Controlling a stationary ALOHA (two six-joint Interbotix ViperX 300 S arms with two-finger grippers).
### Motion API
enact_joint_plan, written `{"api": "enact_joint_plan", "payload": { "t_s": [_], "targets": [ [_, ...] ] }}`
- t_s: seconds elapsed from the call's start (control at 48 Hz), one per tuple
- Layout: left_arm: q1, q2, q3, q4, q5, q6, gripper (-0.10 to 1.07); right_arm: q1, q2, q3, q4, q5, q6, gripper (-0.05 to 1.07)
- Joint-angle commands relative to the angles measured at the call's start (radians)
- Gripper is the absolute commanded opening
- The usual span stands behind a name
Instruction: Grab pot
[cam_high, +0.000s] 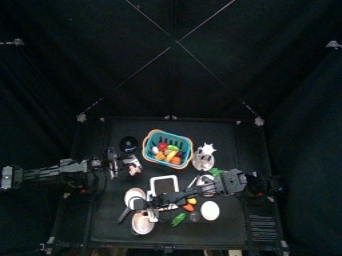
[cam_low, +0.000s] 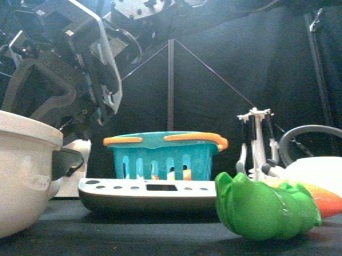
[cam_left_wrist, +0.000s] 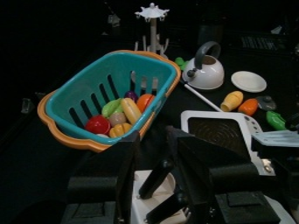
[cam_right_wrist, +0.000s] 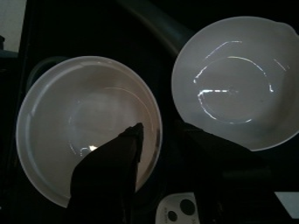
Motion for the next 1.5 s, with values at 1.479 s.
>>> {"api": "enact_joint_plan", "payload": {
  "t_s": [1.479],
  "targets": [
    [0.241,-0.072,0.041,-0.084,-0.025,0.0,0.73,-0.169,-0.012,-0.043,-0.046,-0.014,0.071,0.74]
  ]
}}
